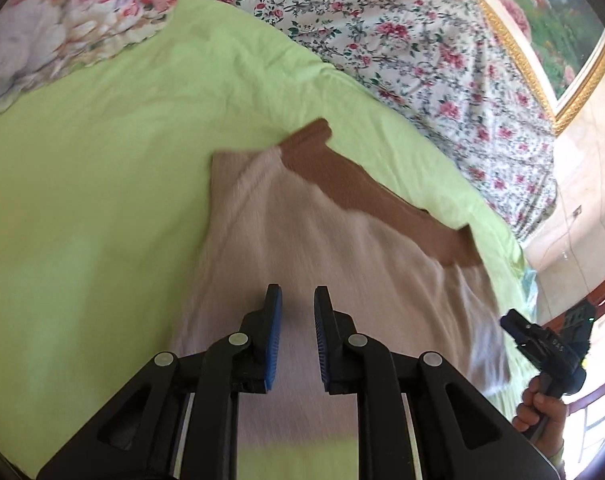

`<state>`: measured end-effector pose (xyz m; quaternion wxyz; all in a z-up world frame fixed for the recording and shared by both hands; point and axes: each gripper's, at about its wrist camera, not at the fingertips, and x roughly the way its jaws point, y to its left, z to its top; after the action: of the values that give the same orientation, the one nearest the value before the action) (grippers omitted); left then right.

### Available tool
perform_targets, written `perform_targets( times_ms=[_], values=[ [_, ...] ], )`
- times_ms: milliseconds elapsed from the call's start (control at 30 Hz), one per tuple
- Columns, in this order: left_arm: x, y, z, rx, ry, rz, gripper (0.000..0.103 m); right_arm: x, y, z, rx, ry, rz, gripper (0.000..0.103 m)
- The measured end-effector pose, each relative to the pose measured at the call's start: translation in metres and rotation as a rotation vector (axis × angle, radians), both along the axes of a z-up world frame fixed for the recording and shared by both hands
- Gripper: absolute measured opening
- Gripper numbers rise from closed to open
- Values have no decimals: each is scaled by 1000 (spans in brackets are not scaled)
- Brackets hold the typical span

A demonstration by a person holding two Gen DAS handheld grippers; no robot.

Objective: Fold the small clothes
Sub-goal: 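Open both tools and lift them away from the folded sweater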

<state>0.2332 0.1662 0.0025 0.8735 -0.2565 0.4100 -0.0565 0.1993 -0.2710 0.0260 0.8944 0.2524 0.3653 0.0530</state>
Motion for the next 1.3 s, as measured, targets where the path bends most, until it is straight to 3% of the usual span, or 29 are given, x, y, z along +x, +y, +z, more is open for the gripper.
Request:
perform_targets(
  times_ms=[400,633,900,1033,1167,1300],
  values=[
    [-85,-20,-24,-117,77,29,18,-74,30,-18,71,38,-12,47],
    [-112,-21,-40,-149,118,61,30,-102,44,-24,80,52,-1,55],
    [-100,-18,-46,-210,113,105,44,-116,49,-28,92,59,3,59],
    [-86,-15,-49,-210,90,157,44,-116,50,-29,91,64,5,59],
    [-74,-3,-58,-275,63,210,44,-115,50,-30,91,66,6,59],
    [-61,4,-58,-288,45,245,44,-113,48,-30,93,68,6,59]
  ],
)
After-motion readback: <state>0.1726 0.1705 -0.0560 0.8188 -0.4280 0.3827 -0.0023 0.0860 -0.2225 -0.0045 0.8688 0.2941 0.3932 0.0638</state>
